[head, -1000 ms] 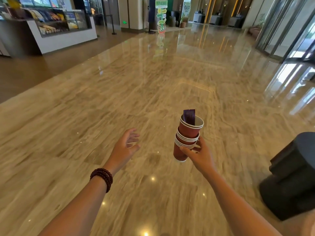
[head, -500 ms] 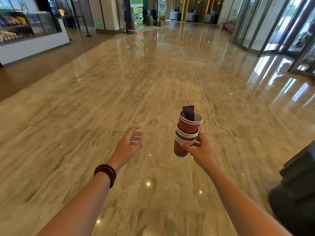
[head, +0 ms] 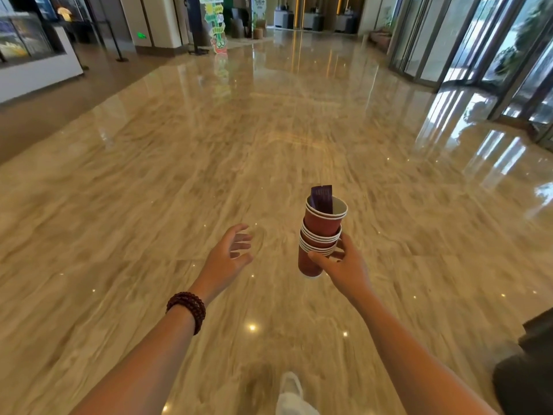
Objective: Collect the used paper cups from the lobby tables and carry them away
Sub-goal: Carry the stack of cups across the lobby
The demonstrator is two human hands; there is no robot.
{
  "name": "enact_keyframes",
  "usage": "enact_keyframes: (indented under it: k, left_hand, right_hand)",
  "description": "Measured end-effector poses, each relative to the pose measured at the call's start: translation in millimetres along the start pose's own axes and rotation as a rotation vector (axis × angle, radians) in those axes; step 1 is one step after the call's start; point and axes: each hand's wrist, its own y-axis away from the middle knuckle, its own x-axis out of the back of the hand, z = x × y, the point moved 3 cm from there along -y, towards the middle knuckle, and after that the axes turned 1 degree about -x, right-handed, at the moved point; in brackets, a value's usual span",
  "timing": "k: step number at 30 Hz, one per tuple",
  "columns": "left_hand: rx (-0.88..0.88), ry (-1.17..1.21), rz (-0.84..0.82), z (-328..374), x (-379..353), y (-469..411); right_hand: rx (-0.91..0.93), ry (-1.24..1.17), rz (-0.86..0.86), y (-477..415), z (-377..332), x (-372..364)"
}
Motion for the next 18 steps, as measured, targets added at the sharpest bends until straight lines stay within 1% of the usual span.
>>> enact_keyframes:
  k: [5, 13, 18]
  left_hand:
    - [-0.007, -0.004, 0.014, -10, -4, -103]
    - [-0.004, 0.019, 0.047, -9, -11, -283]
    - [-0.016, 0.034, 0.046, -15, -13, -369]
  right_hand:
    - [0.014, -0.008, -0.011, -107, 7, -8]
    - [0.019, 0.017, -0.005, -288, 7, 7]
    - [0.028, 0.031, 0.016, -376, 7, 9]
